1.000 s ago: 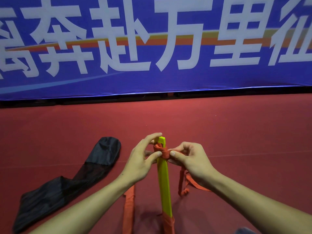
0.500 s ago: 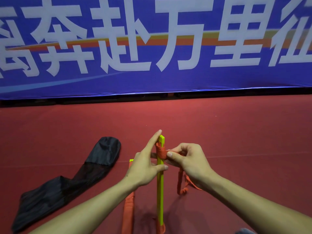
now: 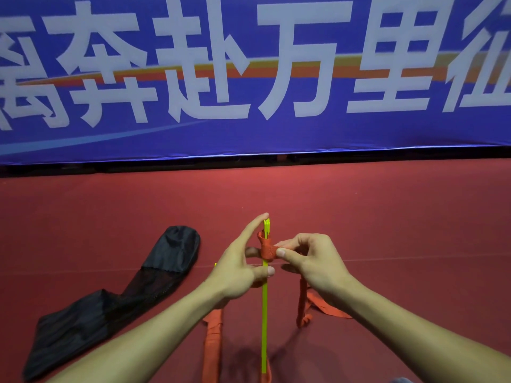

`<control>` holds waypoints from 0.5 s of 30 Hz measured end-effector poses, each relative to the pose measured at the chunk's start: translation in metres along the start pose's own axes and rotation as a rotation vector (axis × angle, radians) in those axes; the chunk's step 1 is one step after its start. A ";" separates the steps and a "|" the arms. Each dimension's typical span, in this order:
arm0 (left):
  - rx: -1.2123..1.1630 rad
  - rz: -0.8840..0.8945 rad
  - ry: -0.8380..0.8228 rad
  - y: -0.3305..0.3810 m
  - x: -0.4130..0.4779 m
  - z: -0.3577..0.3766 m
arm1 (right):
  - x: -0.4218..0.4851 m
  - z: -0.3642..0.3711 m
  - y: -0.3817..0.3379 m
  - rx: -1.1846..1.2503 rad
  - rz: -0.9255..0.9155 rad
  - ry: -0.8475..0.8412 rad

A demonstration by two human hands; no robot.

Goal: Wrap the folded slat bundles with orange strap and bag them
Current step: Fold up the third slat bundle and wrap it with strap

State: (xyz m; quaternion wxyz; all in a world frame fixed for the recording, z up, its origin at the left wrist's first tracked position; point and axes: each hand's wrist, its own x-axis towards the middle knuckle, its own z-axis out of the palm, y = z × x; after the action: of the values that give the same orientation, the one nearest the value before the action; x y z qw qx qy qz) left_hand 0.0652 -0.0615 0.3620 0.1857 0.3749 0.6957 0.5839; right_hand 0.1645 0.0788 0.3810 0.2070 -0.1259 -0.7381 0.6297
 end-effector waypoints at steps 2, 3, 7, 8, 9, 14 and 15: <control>-0.041 -0.019 -0.011 0.001 -0.002 0.002 | 0.001 -0.001 0.000 -0.012 -0.005 0.003; -0.060 -0.023 -0.017 0.002 -0.002 0.002 | 0.001 -0.002 -0.001 -0.014 -0.013 0.006; -0.138 -0.019 -0.060 0.004 -0.003 0.004 | 0.001 -0.001 -0.002 0.035 -0.025 0.034; -0.155 -0.019 -0.073 0.004 -0.004 0.004 | 0.001 0.000 -0.002 0.062 -0.019 0.039; -0.168 -0.019 -0.084 0.005 -0.004 0.005 | 0.001 0.000 -0.001 0.071 -0.021 0.048; -0.232 -0.033 -0.128 0.006 -0.006 0.008 | 0.001 0.000 0.001 -0.019 -0.083 0.097; -0.247 -0.038 -0.131 0.007 -0.006 0.008 | 0.001 0.000 0.002 -0.027 -0.088 0.116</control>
State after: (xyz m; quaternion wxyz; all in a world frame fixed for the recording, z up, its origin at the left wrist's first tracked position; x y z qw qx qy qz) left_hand 0.0770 -0.0603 0.3659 0.2864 0.3733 0.6120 0.6357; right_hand 0.1634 0.0800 0.3794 0.2751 -0.1322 -0.7383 0.6015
